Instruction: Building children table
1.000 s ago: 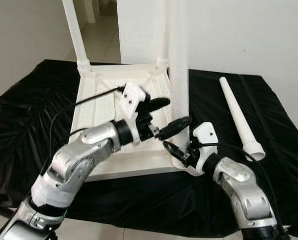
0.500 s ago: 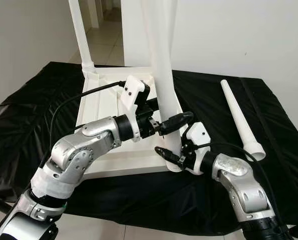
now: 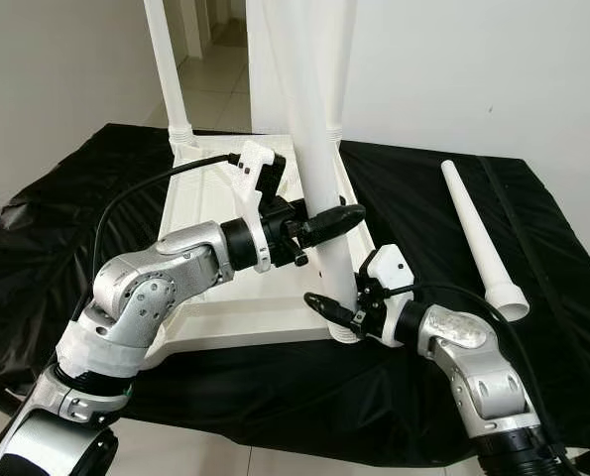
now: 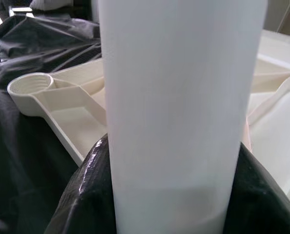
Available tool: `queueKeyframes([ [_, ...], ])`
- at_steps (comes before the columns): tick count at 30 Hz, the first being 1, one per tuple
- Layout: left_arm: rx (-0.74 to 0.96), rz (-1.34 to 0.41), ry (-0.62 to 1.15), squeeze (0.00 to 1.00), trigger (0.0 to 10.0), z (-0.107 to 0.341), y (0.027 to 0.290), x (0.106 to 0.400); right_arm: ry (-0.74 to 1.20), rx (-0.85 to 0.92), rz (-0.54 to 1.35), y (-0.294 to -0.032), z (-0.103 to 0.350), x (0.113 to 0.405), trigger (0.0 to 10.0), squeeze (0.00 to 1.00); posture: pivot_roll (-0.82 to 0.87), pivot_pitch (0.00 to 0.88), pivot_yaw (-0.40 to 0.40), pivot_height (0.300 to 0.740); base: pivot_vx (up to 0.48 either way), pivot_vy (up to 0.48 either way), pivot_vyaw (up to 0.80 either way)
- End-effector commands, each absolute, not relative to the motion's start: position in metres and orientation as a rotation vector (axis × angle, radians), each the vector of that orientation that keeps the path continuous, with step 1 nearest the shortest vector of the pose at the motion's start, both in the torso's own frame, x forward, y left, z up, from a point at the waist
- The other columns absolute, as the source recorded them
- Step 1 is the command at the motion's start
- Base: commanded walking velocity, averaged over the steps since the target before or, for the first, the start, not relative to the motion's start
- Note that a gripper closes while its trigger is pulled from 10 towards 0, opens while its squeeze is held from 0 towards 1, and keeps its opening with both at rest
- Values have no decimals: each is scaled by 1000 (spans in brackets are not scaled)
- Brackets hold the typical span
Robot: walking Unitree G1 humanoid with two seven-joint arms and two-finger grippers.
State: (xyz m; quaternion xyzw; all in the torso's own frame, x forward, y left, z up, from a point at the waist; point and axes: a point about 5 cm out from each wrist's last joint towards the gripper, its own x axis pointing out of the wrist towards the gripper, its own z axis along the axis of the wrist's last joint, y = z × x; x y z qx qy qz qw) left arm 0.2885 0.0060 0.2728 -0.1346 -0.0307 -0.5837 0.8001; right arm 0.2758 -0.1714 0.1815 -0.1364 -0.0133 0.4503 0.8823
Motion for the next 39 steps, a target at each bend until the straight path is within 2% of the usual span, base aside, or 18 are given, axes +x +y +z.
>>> queueKeyframes([
  [1, -354, -1451, -98, 0, 0, 284, -3, 274, -48, -293, 915, -170, 183, 280, 10000, 0, -28, 5, 14, 740, 0, 0, 0],
  [3, -354, -1451, -98, 0, 0, 284, -3, 274, -48, -293, 915, -170, 183, 280, 10000, 0, -28, 5, 14, 740, 0, 0, 0],
  [4, -352, -1441, -96, 0, 0, 284, -3, 275, -45, -287, 910, -170, 182, 281, 10000, 941, -28, 2, 13, 740, 0, 0, 0],
  [5, -324, -1411, -83, 0, 471, 283, -4, 277, -45, -268, 902, -170, 183, 282, 10000, 1000, -28, 0, 11, 740, 0, 0, 0],
  [6, -305, -1385, -69, 0, 10000, 282, -5, 280, -52, -257, 894, -169, 183, 283, 10000, 1000, -27, 0, 9, 740, 0, 0, 0],
  [16, -288, -1259, -64, 0, 10000, 289, -5, 292, -94, -259, 789, -165, 188, 294, 10000, 1000, -26, 0, 5, 740, 0, 0, 0],
  [17, -278, -1207, -86, 0, 10000, 295, -5, 297, -102, -249, 737, -161, 189, 300, 10000, 0, -20, 0, 2, 740, 0, 0, 0],
  [21, -265, -1156, -116, 0, 10000, 302, -5, 302, -117, -234, 677, -156, 192, 308, 10000, 0, -21, 3, 1, 740, 0, 0, 0],
  [30, -211, -810, -206, 0, 10000, 323, 1, 342, -189, -164, 410, -124, 212, 349, 10000, 0, -25, 22, -1, 740, 0, 0, 0],
  [35, -175, -716, -231, 0, 10000, 326, 4, 351, -196, -137, 321, -113, 218, 362, 10000, 0, -32, 31, 1, 740, 0, 0, 0],
  [39, -147, -624, -230, 0, 10000, 323, 6, 359, -214, -132, 177, -106, 225, 373, 10000, 0, -35, 40, -3, 740, 0, 0, 0],
])
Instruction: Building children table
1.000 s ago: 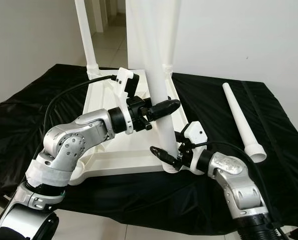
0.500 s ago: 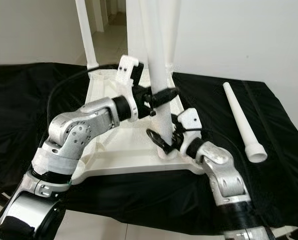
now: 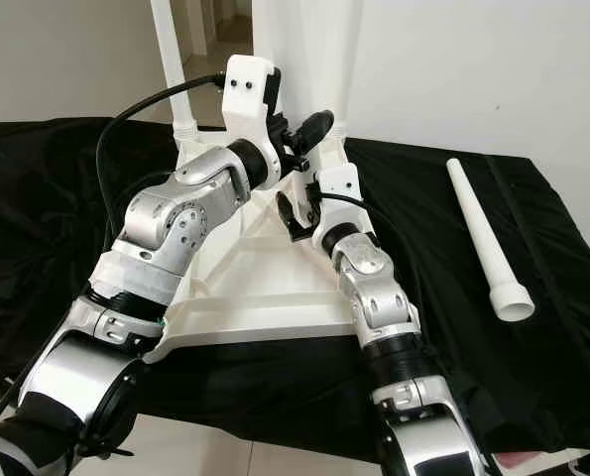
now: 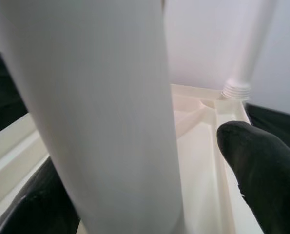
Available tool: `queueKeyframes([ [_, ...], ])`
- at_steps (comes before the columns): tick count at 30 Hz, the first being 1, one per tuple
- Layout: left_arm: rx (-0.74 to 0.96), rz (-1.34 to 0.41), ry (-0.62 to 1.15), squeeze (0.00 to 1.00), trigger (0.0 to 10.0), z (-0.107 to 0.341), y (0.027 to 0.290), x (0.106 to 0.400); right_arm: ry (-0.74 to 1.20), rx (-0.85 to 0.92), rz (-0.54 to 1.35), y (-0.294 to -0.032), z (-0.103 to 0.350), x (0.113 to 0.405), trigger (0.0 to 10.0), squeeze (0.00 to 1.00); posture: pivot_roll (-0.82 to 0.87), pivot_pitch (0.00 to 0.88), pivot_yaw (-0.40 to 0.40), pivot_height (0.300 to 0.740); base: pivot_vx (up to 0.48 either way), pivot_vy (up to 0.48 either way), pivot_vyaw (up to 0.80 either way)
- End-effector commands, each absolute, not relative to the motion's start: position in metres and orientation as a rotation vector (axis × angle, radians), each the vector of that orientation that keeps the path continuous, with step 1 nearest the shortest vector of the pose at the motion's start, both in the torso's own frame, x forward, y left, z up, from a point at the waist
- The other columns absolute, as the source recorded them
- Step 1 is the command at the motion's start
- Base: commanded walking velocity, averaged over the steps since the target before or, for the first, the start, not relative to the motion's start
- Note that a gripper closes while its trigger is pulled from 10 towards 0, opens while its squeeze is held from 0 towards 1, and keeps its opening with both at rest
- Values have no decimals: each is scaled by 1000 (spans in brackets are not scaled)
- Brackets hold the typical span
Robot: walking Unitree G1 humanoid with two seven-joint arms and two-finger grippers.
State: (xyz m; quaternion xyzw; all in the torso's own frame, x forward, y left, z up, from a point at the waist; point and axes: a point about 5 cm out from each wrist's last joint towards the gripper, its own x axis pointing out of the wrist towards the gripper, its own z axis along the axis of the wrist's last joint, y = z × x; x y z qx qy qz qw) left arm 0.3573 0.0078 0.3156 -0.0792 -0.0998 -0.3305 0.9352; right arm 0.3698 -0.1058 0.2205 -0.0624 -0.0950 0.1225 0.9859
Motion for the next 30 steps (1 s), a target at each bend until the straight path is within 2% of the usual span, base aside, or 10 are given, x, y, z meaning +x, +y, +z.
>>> queueKeyframes([
  [1, -147, -624, -230, 0, 10000, 323, 6, 359, -214, -132, 177, -106, 225, 373, 10000, 0, -35, 40, -3, 740, 0, 0, 0],
  [7, -193, -506, -228, 0, 10000, 326, 4, 367, -285, -152, 13, -87, 231, 376, 10000, 0, -36, 52, 1, 740, 0, 0, 0],
  [15, -219, -481, -241, 0, 10000, 330, -4, 368, -335, -195, -47, -68, 229, 374, 10000, 0, -30, 58, -5, 740, 0, 0, 0],
  [25, -222, -497, -257, 0, 10000, 334, -11, 367, -338, -196, -69, -60, 226, 377, 10000, 0, -21, 60, -17, 740, 0, 0, 0],
  [26, -222, -499, -258, 0, 10000, 334, -11, 367, -336, -192, -65, -60, 226, 378, 9412, 0, -19, 60, -19, 740, 0, 0, 0],
  [27, -225, -500, -258, 0, 10000, 334, -11, 367, -333, -189, -65, -59, 225, 378, 5725, 0, -19, 60, -19, 740, 0, 0, 0],
  [29, -228, -501, -258, 0, 10000, 335, -11, 367, -331, -188, -66, -59, 224, 378, 5725, 0, -19, 60, -19, 740, 0, 0, 0],
  [30, -228, -499, -260, 0, 10000, 335, -11, 367, -333, -189, -69, -59, 224, 379, 4627, 0, -18, 59, -20, 740, 0, 0, 0],
])
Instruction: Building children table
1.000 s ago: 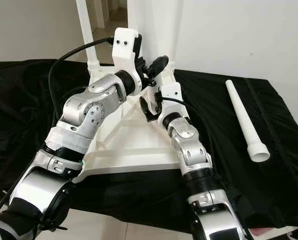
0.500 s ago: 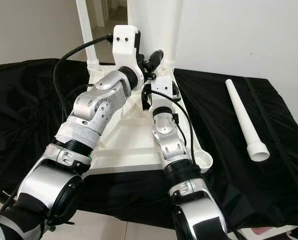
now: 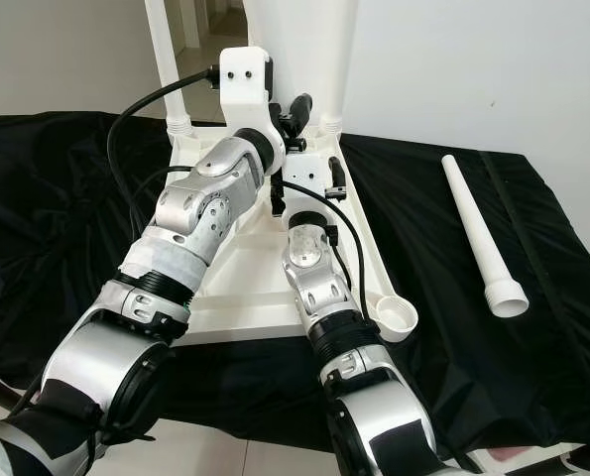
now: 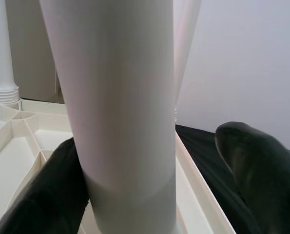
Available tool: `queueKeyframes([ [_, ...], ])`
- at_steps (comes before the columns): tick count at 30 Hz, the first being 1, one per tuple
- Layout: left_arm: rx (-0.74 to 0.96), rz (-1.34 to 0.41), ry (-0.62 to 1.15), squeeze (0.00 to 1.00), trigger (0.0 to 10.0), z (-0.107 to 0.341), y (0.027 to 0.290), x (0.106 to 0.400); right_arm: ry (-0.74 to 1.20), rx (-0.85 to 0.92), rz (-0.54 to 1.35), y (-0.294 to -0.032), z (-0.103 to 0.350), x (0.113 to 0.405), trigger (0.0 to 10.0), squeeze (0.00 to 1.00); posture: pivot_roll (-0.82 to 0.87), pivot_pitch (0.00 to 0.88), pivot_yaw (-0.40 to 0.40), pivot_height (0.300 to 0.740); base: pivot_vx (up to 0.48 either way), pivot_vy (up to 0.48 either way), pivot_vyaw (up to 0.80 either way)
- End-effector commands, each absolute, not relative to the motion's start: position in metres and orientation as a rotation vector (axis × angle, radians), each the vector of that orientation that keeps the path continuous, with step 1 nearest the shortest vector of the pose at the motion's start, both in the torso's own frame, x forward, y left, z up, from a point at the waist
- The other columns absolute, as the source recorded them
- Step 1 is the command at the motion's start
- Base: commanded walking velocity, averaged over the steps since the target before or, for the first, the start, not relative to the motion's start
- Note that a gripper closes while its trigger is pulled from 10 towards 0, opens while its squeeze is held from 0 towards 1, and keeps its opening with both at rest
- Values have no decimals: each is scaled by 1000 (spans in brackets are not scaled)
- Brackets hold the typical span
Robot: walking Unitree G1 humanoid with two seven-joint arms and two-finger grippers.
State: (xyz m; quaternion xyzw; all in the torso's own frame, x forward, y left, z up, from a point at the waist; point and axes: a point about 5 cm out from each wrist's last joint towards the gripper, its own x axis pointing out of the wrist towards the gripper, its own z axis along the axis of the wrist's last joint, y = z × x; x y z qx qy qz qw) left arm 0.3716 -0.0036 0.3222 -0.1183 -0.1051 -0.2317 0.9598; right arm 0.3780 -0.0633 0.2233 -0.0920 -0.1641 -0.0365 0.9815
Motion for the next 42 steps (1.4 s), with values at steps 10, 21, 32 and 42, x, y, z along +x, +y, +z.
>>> queueKeyframes([
  [10, -232, -502, -269, 0, 10000, 337, -13, 367, -321, -167, -69, -58, 220, 382, 0, 0, -9, 56, -22, 740, 0, 0, 0],
  [21, -191, -516, -305, 0, 10000, 341, -14, 365, -307, -152, -91, -61, 219, 386, 0, 0, -5, 49, -22, 740, 0, 0, 0],
  [32, -239, -610, -339, 1000, 10000, 344, -21, 357, -291, -124, -125, -67, 220, 390, 10000, 0, -6, 43, -24, 740, 0, 0, 0],
  [42, -247, -658, -374, 75, 10000, 347, -23, 351, -306, -96, -165, -77, 223, 391, 10000, 0, -3, 38, -23, 740, 0, 0, 0],
])
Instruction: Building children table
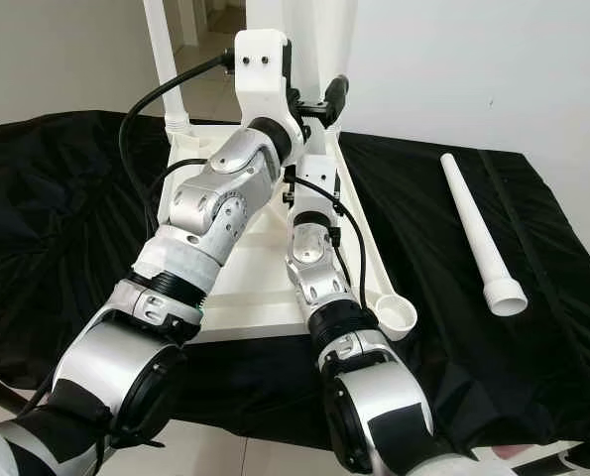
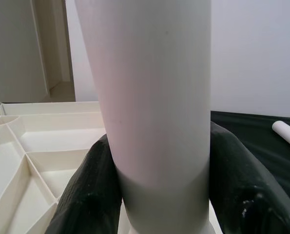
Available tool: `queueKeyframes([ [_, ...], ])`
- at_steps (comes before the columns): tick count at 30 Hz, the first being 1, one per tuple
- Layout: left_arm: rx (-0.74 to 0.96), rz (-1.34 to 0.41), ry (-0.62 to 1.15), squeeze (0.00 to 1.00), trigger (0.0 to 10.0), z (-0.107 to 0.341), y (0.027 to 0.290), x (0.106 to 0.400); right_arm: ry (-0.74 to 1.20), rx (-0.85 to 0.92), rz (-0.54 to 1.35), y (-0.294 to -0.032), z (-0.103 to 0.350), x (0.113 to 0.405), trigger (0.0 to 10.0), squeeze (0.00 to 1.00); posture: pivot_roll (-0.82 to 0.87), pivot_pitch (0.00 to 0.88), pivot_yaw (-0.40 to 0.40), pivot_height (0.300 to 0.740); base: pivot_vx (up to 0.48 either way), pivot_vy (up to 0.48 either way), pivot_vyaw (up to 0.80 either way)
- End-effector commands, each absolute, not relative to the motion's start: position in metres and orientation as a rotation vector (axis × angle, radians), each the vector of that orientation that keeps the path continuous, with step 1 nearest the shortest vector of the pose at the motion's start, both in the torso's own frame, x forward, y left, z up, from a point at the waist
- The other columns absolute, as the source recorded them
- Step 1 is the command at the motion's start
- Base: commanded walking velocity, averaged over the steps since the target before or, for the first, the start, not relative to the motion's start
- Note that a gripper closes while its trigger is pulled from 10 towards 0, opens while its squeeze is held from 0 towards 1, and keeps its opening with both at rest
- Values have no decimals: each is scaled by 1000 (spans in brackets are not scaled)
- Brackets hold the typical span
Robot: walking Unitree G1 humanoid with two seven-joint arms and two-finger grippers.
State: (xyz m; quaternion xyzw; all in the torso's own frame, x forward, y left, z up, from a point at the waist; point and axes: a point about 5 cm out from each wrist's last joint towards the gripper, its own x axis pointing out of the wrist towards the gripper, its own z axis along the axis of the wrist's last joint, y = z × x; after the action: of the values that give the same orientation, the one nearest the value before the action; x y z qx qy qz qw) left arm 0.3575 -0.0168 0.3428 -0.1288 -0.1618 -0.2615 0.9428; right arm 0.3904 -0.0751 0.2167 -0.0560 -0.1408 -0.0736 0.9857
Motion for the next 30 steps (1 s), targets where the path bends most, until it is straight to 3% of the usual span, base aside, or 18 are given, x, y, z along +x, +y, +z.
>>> queueKeyframes([
  [1, -246, -668, -387, 0, 10000, 348, -21, 349, -311, -92, -180, -82, 224, 391, 10000, 0, -2, 37, -23, 740, 0, 0, 0],
  [10, -200, -678, -434, 0, 10000, 341, -2, 342, -324, -72, -260, -117, 226, 390, 10000, 0, 10, 39, -17, 740, 0, 0, 0],
  [30, -47, -684, -432, 0, 10000, 305, 14, 329, -382, -126, -178, -152, 225, 359, 10000, 0, 8, 37, -6, 740, 0, 0, 0],
])
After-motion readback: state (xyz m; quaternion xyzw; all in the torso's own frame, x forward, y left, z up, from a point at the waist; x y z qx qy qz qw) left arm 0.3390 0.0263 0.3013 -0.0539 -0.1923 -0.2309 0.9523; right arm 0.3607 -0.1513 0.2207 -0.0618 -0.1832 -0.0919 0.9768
